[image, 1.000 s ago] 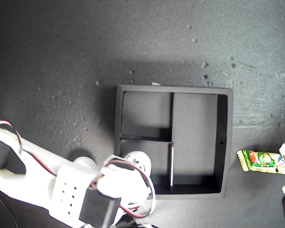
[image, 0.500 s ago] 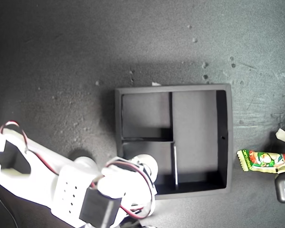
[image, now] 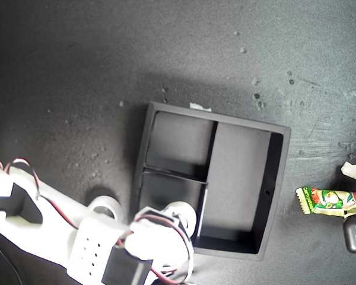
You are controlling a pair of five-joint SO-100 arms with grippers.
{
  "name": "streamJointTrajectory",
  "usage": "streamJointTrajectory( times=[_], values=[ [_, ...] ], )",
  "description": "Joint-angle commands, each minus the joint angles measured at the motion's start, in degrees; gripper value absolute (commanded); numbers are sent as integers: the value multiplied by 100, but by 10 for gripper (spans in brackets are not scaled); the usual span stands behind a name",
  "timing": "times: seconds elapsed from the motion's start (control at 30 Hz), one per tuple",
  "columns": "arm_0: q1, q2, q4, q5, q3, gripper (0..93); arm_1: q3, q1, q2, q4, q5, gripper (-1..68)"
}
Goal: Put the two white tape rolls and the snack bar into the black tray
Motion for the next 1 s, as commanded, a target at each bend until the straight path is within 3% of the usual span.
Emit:
streamJointTrajectory(
  times=[0.0,0.5,0.6,0.67,0.7,0.83,0.97],
  values=[
    [9,316,79,-35,-264,130,0,44,-9,-167,-343,339],
    [-352,1811,79,211,800,132,369,-44,-9,-738,-141,329],
    [-501,2505,79,272,1441,119,439,-26,-9,-773,-123,215],
    [-624,3217,79,62,2250,104,510,-18,44,-773,-114,48],
    [-677,3647,79,-105,2795,99,562,-9,62,-773,-79,-1],
    [-721,5405,79,-993,4896,91,413,79,97,-378,-44,-4],
    [-334,6354,79,-1986,6117,92,-211,272,510,1125,123,-5]
  ],
)
